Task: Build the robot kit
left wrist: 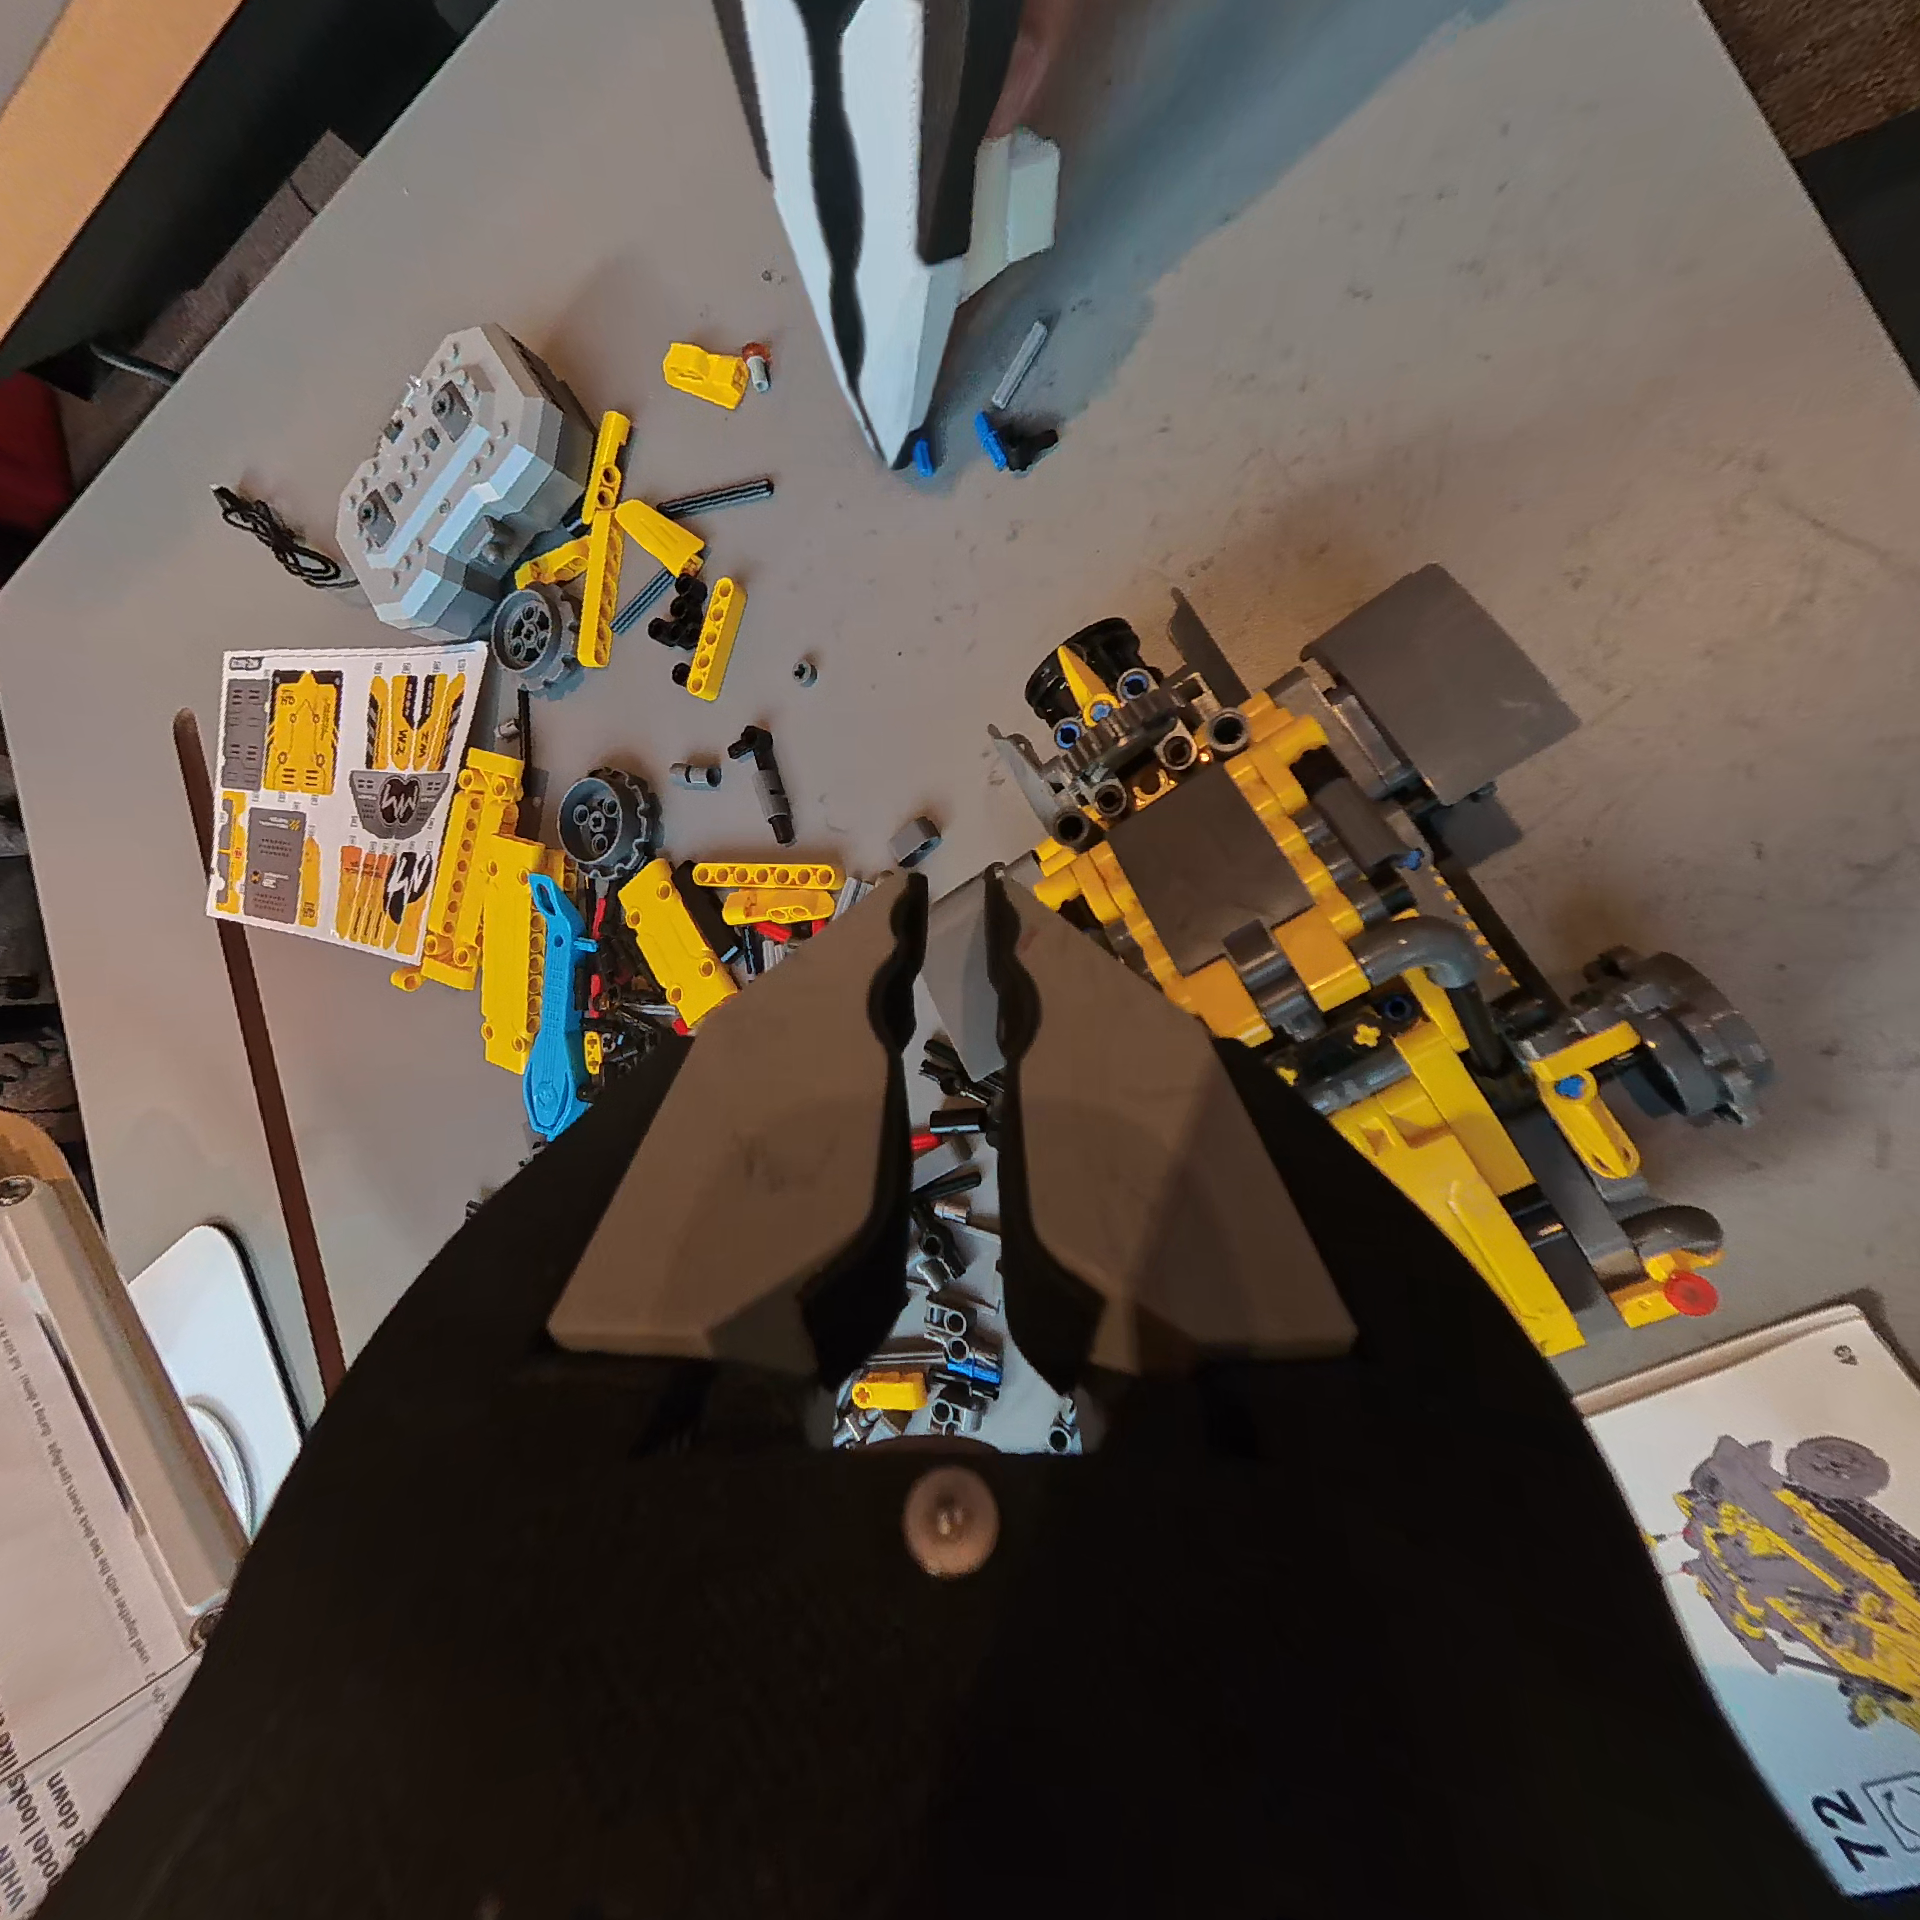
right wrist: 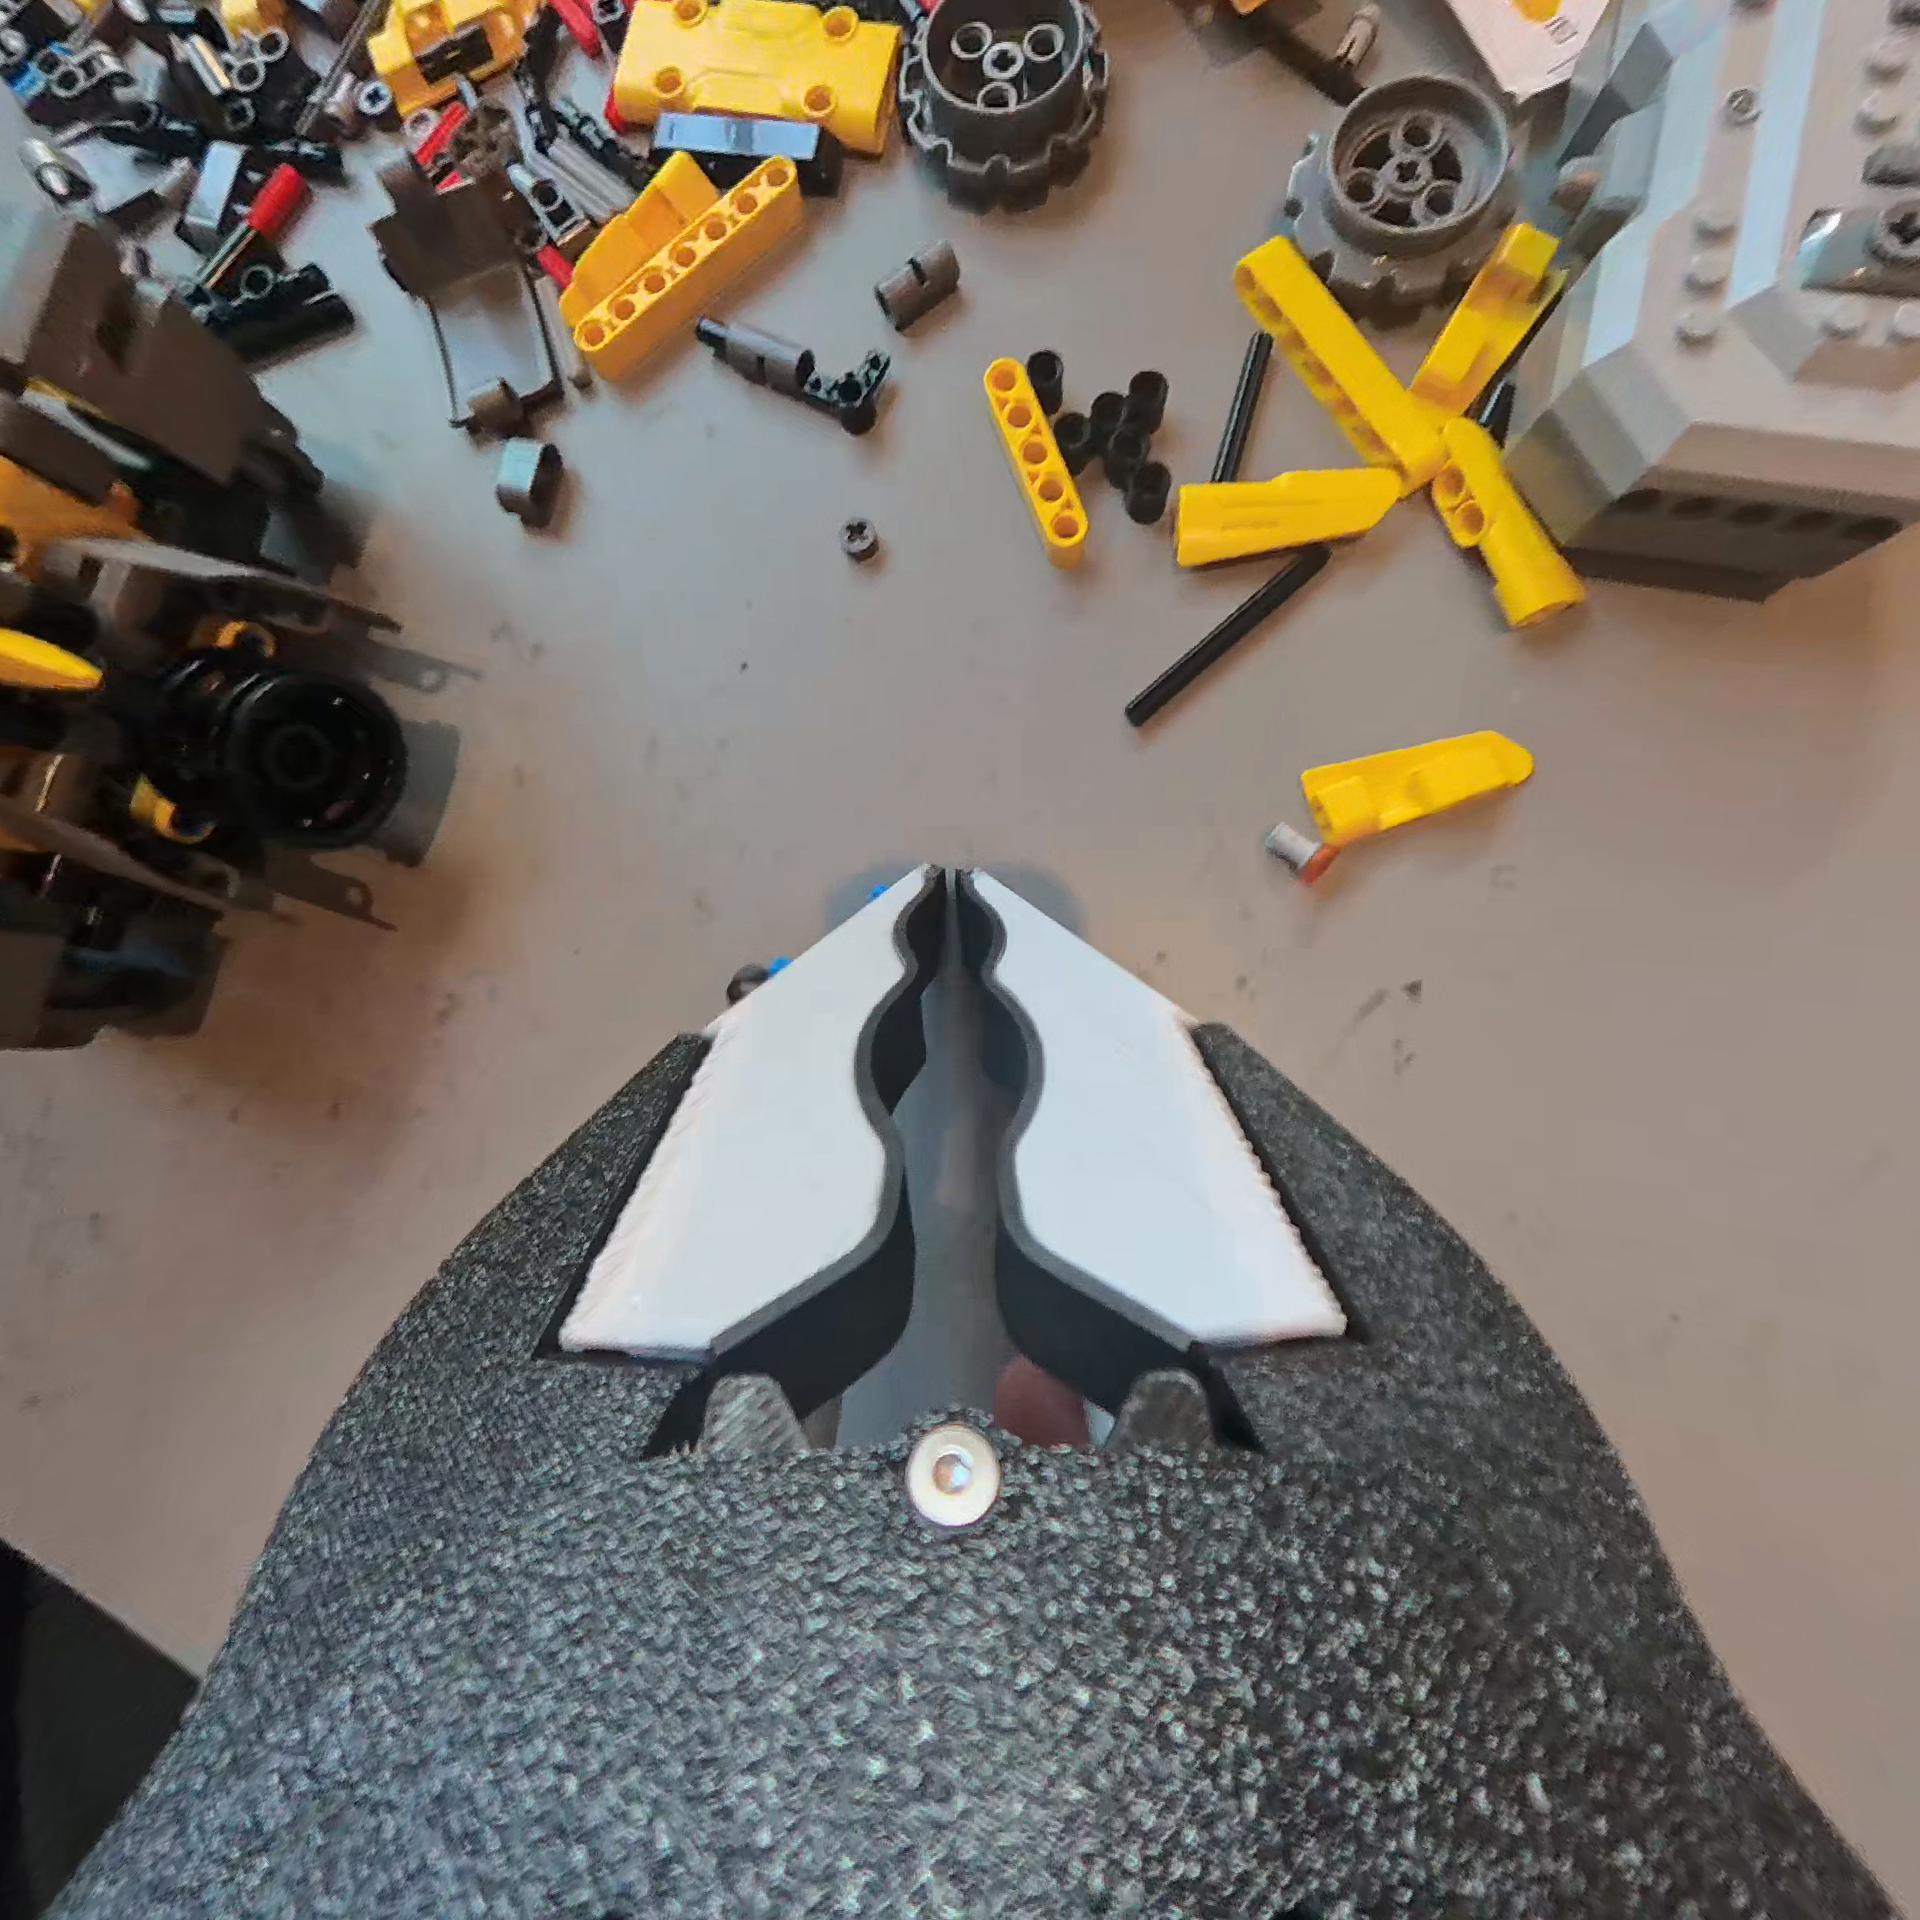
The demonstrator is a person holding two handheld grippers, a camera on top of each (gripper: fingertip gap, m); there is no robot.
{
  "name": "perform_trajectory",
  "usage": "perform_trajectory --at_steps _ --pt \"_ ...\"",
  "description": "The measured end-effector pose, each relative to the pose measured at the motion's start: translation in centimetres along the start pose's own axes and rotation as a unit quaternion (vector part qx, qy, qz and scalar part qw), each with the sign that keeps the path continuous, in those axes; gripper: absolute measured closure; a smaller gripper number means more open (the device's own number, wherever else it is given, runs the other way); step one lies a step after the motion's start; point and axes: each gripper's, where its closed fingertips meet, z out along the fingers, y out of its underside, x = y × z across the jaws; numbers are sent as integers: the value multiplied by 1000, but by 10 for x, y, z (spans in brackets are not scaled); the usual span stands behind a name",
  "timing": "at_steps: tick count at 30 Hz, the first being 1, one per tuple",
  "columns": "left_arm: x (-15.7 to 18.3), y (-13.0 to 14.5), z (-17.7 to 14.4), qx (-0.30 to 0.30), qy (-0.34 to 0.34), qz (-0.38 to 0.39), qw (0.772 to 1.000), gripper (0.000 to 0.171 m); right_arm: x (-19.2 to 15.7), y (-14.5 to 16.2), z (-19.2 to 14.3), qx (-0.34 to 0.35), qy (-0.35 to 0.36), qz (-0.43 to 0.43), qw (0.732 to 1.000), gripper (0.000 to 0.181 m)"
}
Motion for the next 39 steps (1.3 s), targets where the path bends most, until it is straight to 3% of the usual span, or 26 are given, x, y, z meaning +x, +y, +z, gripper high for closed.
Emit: perform_trajectory --at_steps 8,12,15,27,33,39 --pt "-2 0 -2 2 -3 -2 1000 164 -10 15 -16 18 26 -25 999 179" --pt "-2 1 -2 0 -6 -3 1000 164 -3 -4 -33 120 46 -26 991 172" --pt "-3 1 -4 2 -9 -2 1000 164 5 -5 -39 158 54 -8 986 170" --pt "-10 8 3 -10 -21 -16 1000 163 10 0 -33 156 26 7 987 164" --pt "-12 12 2 -15 -22 -21 999 163 -1 -1 -16 111 -19 -28 993 166" --pt "-11 12 1 -10 -20 -22 1000 164 7 -10 -5 93 -81 12 992 167"
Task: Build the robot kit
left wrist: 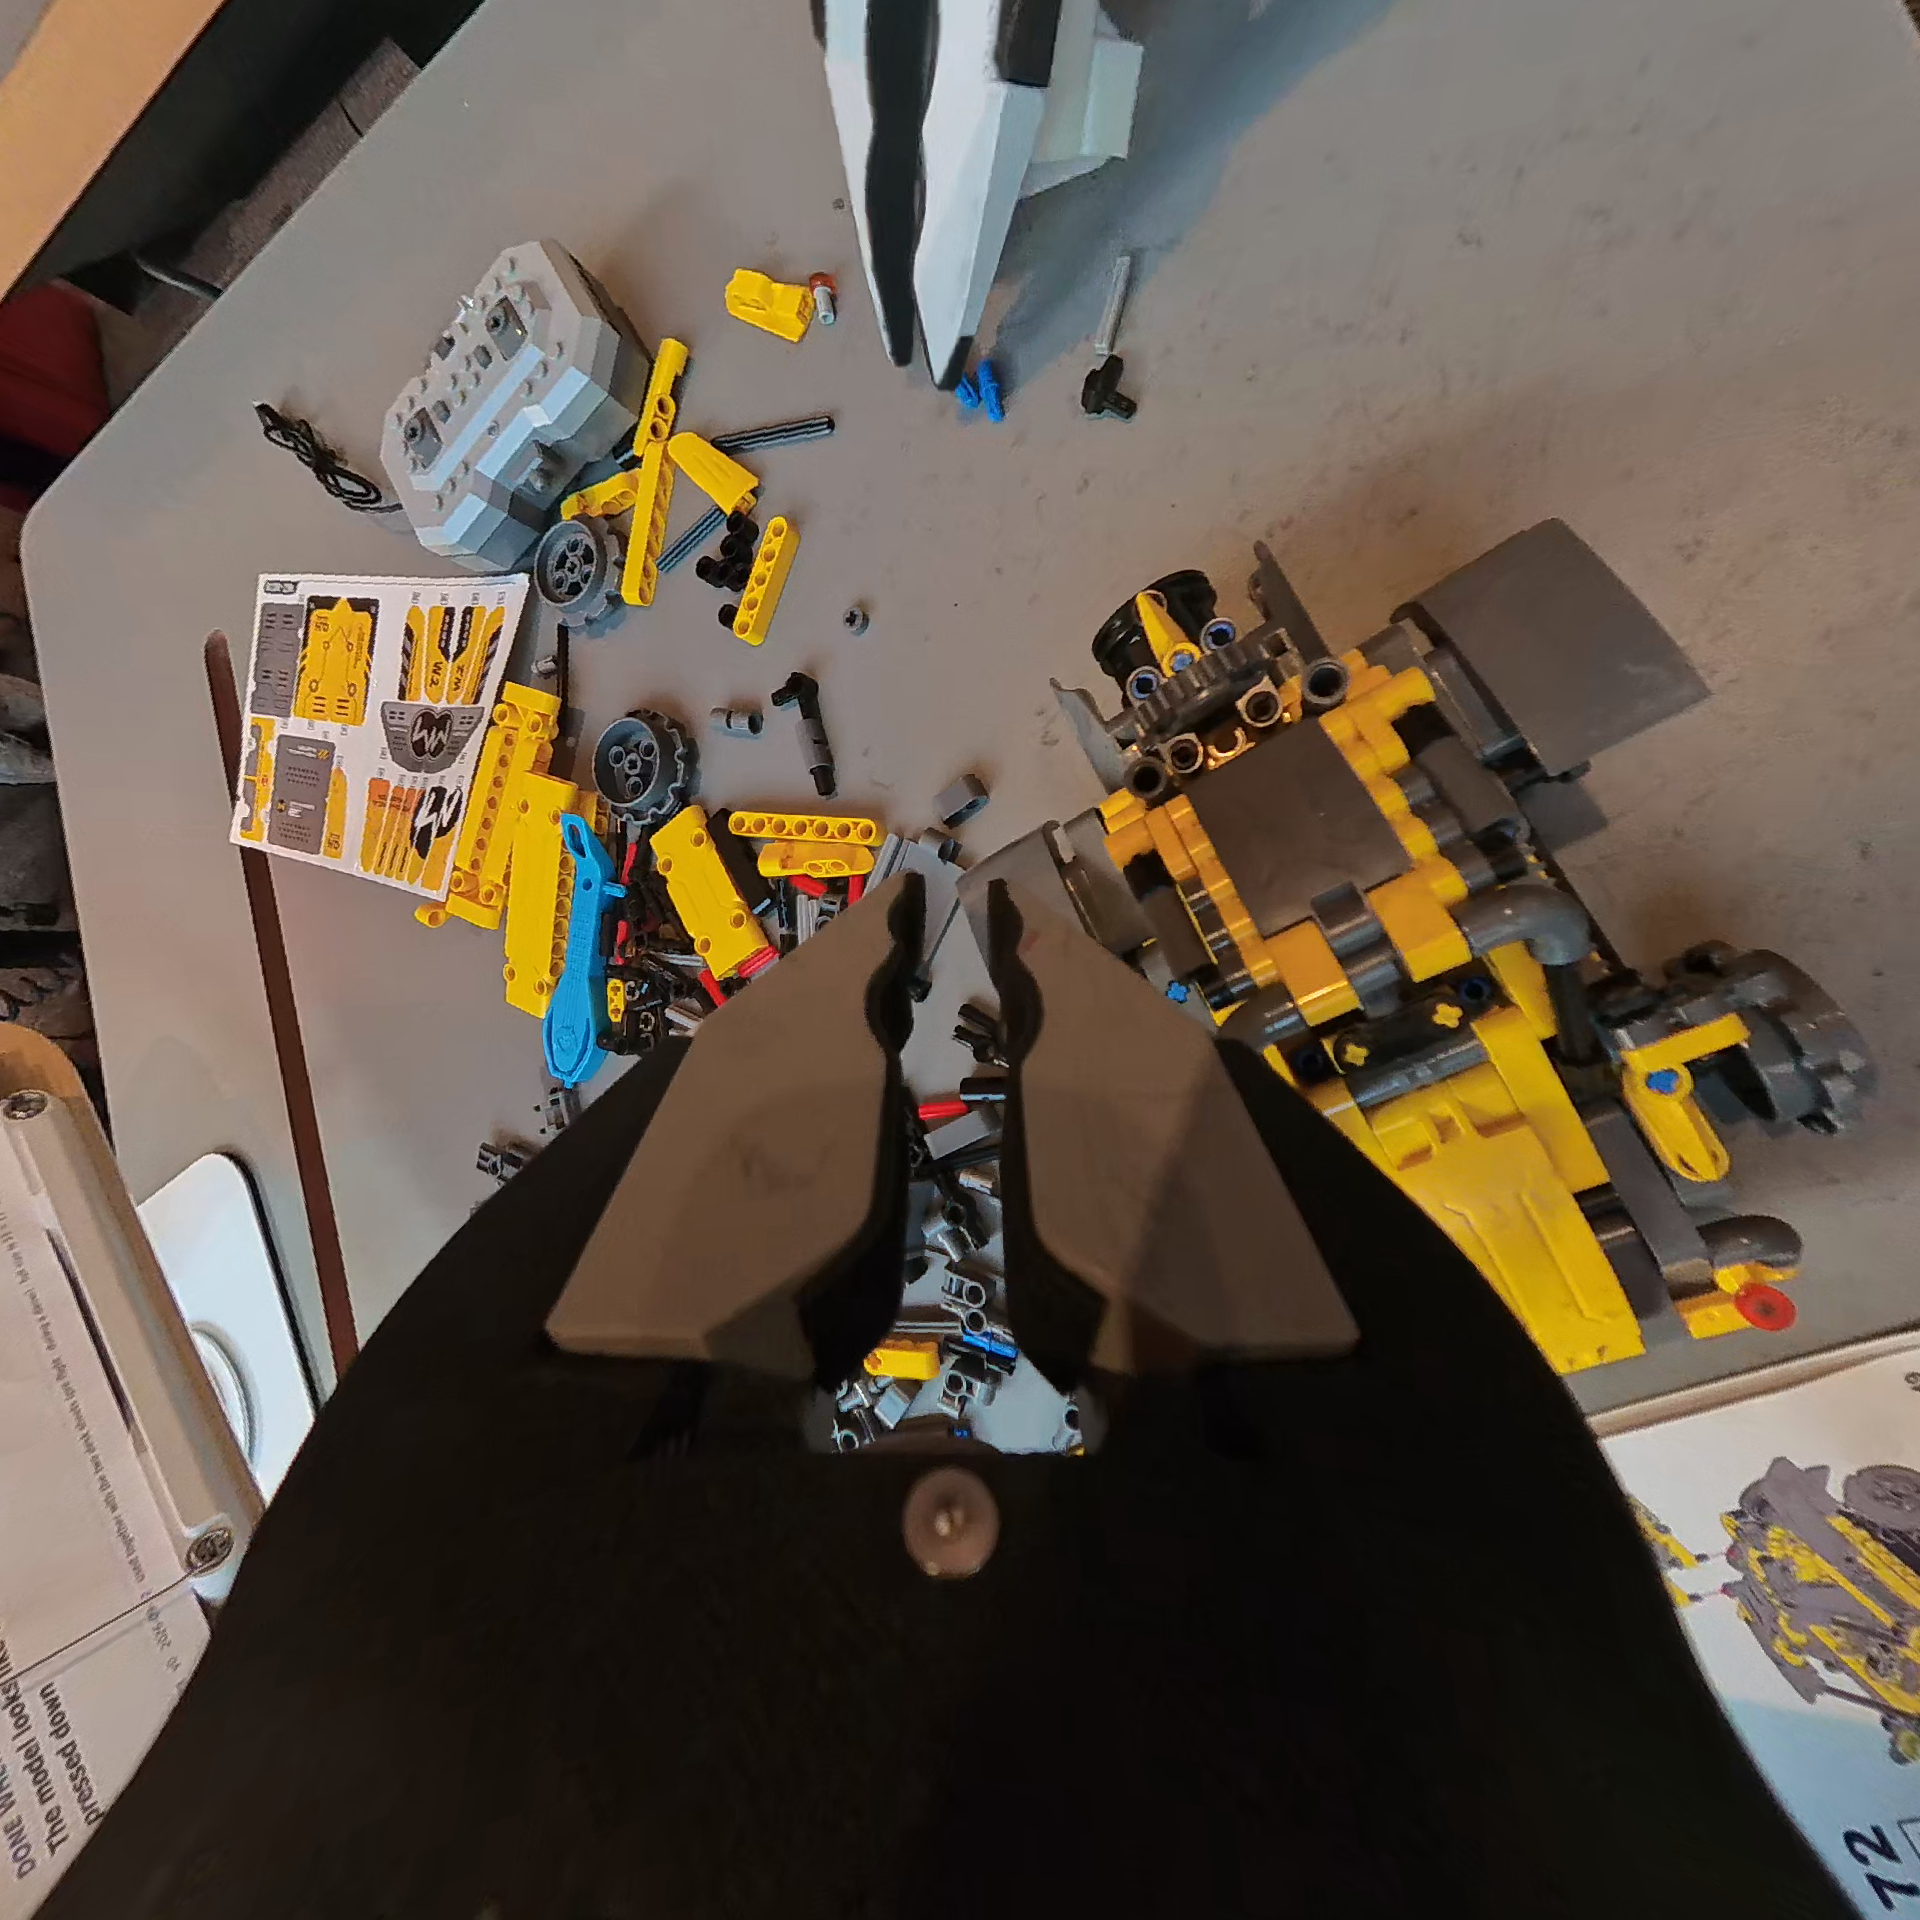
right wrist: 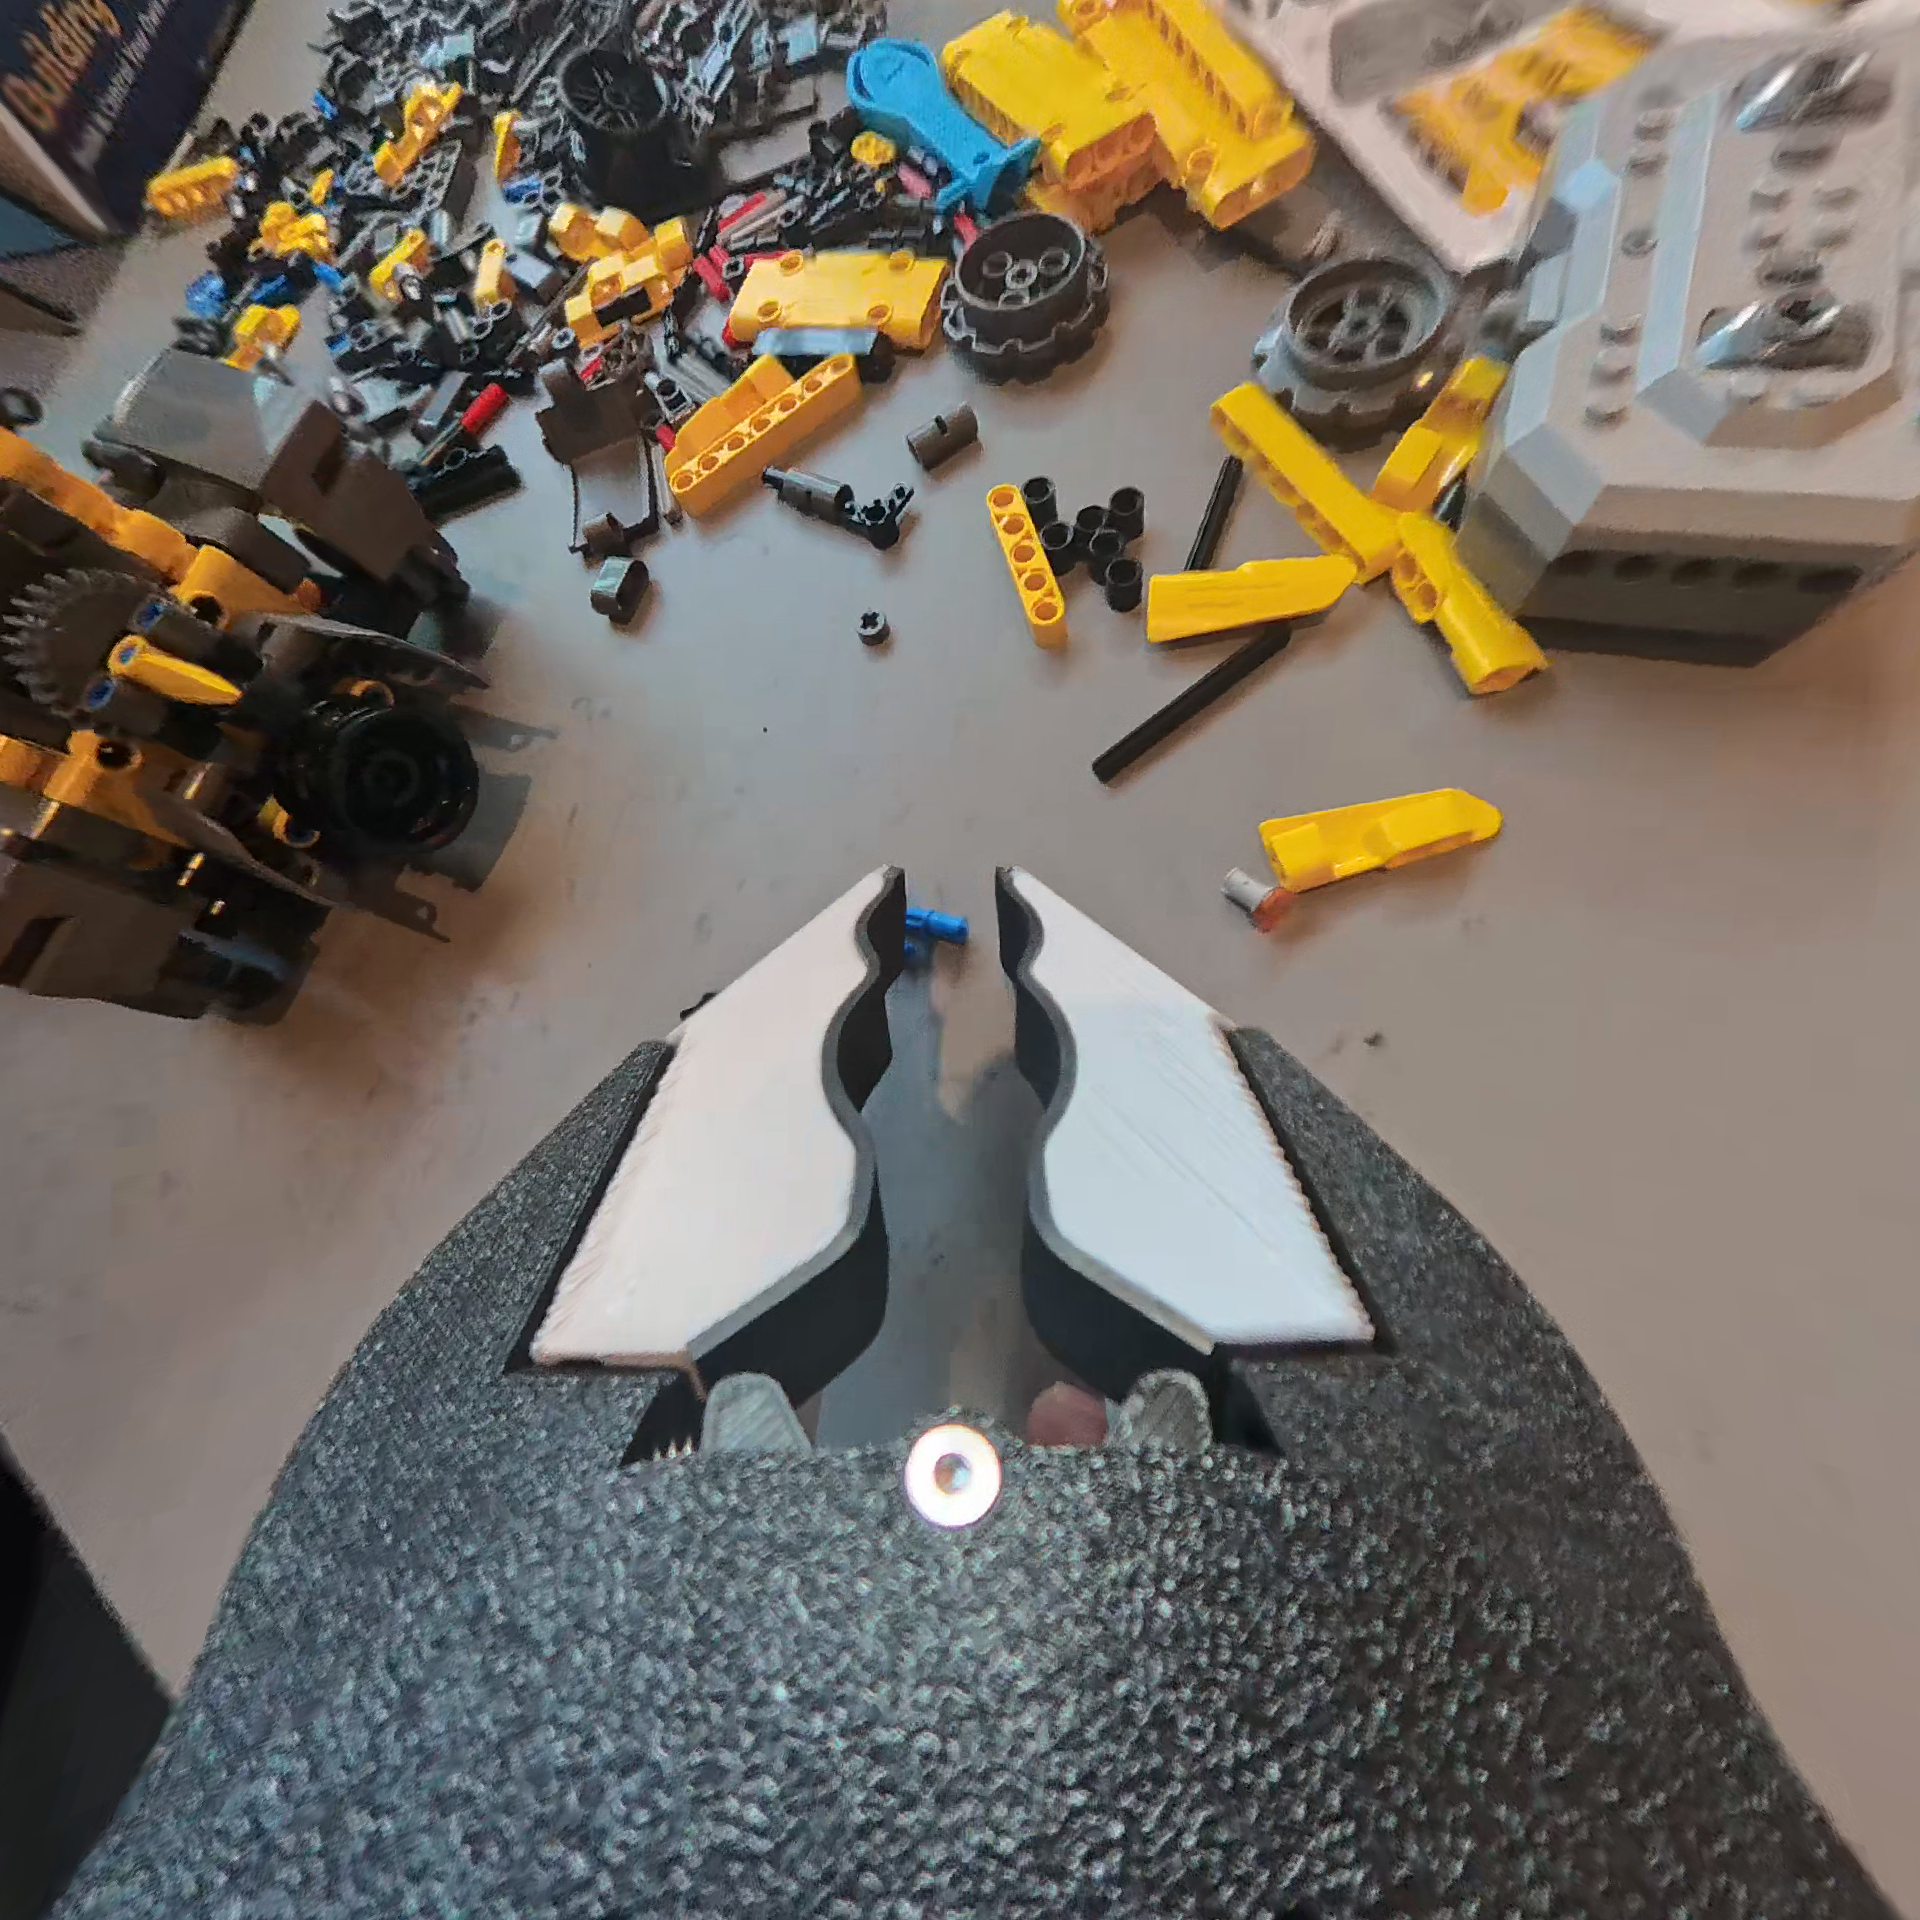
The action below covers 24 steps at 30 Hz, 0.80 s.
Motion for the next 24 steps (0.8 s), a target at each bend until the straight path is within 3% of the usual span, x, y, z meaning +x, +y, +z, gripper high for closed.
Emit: perform_trajectory --at_steps 5,10,24 --pt "3 0 2 -3 4 4 1000 164 -3 6 5 -28 -41 31 998 181" --pt "0 0 -2 4 1 0 1000 164 -12 10 5 -33 -33 0 999 181" --pt "2 2 2 -4 6 0 1000 164 -28 25 -13 -19 -51 18 998 181"
